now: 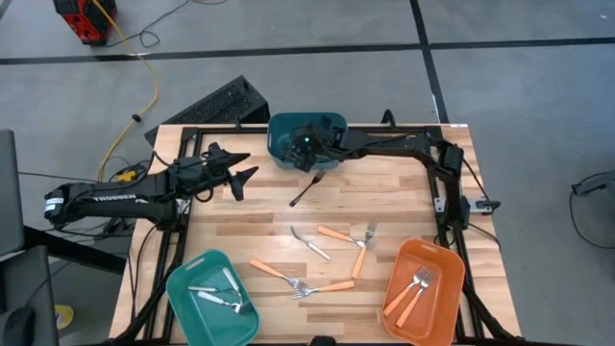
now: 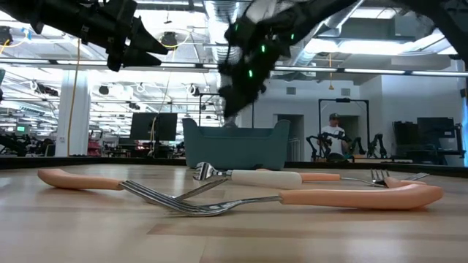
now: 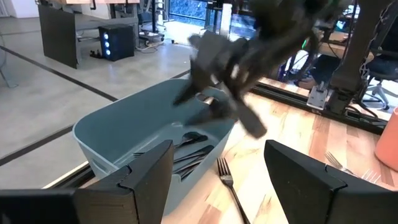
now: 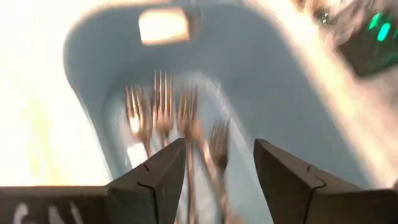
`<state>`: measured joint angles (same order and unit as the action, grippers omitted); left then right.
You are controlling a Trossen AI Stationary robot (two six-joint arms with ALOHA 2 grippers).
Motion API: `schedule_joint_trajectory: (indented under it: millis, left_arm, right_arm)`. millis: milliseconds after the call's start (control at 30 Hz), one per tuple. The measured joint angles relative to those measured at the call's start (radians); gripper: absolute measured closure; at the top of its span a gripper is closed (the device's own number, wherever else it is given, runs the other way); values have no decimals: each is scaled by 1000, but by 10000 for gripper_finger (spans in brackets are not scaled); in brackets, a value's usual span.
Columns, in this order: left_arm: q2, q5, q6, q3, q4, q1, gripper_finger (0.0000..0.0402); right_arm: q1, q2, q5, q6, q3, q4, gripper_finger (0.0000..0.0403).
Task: Sort silverware by color (type)
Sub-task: Put the black fork into the blue bin
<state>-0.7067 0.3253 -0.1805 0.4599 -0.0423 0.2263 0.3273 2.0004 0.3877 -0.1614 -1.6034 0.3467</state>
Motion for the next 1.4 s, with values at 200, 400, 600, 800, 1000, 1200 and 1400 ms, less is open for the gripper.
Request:
schedule_joint_trajectory:
  millis: [200, 400, 600, 800, 1000, 1200, 1400]
  left_arm:
    - [18, -12, -17, 0, -13, -1, 164]
    - [62, -76, -17, 2, -16, -4, 164]
    - [60, -192, -55, 2, -17, -19, 164]
    - [-56, -128, -96, 0, -17, -93, 164]
    - [-244, 23, -135, 1, -124, -167, 164]
    - [-443, 127, -171, 13, -205, -218, 167]
    - [-623, 235, -182, 111, -201, -239, 178]
  right_arm:
    - [-24, -211, 3, -122, -16, 141, 188]
    - [-16, -504, 7, -74, -15, 388, 206]
    - [-11, -740, -54, 55, 35, 578, 217]
    - [-57, -919, -82, 202, 146, 638, 218]
    - [-109, -1019, -75, 293, 288, 630, 218]
    - [-125, -1041, -71, 346, 396, 595, 218]
    - [-124, -1016, -71, 348, 416, 581, 218]
